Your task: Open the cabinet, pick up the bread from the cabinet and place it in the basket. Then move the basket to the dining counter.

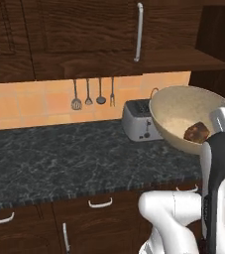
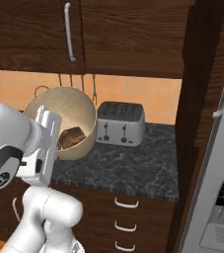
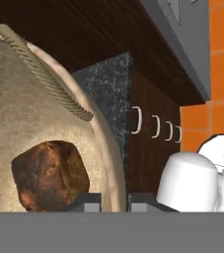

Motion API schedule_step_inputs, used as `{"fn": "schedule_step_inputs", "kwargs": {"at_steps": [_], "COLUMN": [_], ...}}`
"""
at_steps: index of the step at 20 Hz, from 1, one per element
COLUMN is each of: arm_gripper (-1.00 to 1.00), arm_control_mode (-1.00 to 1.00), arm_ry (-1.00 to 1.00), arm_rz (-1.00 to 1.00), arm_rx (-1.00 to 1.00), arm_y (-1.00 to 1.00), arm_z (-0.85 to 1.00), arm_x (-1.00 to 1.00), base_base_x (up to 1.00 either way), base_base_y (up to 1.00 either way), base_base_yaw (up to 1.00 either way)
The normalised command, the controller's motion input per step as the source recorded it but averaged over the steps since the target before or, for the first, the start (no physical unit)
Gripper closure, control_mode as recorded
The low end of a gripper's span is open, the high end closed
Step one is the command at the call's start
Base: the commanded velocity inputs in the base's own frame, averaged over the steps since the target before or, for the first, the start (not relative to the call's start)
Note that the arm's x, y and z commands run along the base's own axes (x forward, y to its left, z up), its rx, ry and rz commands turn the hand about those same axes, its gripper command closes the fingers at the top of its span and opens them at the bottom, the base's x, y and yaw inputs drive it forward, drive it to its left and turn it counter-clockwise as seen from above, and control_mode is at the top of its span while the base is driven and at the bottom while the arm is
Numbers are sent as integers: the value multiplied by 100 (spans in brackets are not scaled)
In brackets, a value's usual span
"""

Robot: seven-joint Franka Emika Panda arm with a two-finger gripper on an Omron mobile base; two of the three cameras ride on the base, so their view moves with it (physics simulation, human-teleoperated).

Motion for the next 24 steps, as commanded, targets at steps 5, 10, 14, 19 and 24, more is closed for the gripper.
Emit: {"fn": "schedule_step_inputs", "kwargs": {"at_steps": [5, 10, 14, 19, 24], "arm_gripper": [100, 100, 100, 100, 100], "arm_control_mode": [100, 100, 100, 100, 100], "arm_ry": [0, 0, 0, 0, 0], "arm_rz": [0, 0, 0, 0, 0], "arm_rx": [0, 0, 0, 0, 0], "arm_y": [0, 0, 0, 0, 0], "arm_z": [0, 0, 0, 0, 0], "arm_x": [0, 0, 0, 0, 0], "base_base_x": [-20, 0, 0, 0, 0], "base_base_y": [96, 29, 19, 15, 4], "base_base_yaw": [56, 96, 100, 100, 100]}}
